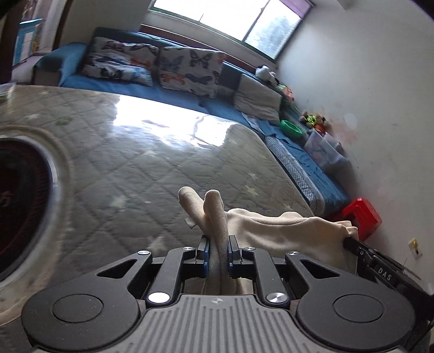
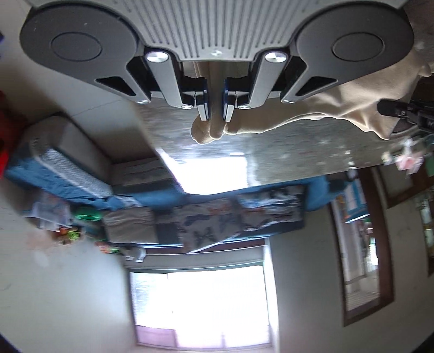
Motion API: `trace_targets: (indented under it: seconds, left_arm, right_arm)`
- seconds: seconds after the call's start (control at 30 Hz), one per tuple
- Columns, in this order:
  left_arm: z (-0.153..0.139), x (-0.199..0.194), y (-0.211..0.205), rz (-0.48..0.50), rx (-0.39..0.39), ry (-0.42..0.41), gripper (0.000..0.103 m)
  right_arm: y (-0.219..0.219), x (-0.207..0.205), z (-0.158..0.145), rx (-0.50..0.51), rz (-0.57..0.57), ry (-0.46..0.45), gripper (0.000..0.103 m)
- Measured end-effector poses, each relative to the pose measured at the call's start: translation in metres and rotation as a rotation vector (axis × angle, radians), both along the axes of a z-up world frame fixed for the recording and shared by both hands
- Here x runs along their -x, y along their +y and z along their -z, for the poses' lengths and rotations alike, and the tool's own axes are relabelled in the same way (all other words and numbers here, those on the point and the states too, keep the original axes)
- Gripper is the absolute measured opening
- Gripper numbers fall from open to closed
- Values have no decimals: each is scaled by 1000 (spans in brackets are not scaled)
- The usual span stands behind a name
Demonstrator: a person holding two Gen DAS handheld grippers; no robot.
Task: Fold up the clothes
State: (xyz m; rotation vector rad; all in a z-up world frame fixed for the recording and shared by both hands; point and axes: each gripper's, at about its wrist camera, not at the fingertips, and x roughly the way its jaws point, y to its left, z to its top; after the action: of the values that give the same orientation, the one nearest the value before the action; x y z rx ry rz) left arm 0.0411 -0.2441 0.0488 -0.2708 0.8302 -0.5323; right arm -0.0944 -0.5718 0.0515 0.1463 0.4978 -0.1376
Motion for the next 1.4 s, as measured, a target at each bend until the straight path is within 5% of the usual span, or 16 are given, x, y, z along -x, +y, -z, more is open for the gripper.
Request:
trace_targets:
  seconds: [0.27, 0.47, 0.83, 1.2, 1.4]
  left_arm:
    - [23, -5, -7, -20, -98, 20, 19]
    - [9, -3, -5, -58, -85, -21, 19]
    - [18, -18, -62, 88, -113, -23, 19]
    - [25, -18, -62, 83, -94, -13, 20]
    - [11, 38, -47, 165, -133, -127, 19]
  right_arm:
    - [-42, -8, 34, -17, 126, 106, 12]
    - [-7, -22, 17, 7, -16, 45, 12]
    - [18, -78, 48, 6, -124, 110, 22]
    - [5, 13, 37, 28, -120, 117, 24]
    - [12, 46, 42, 100, -123, 124, 24]
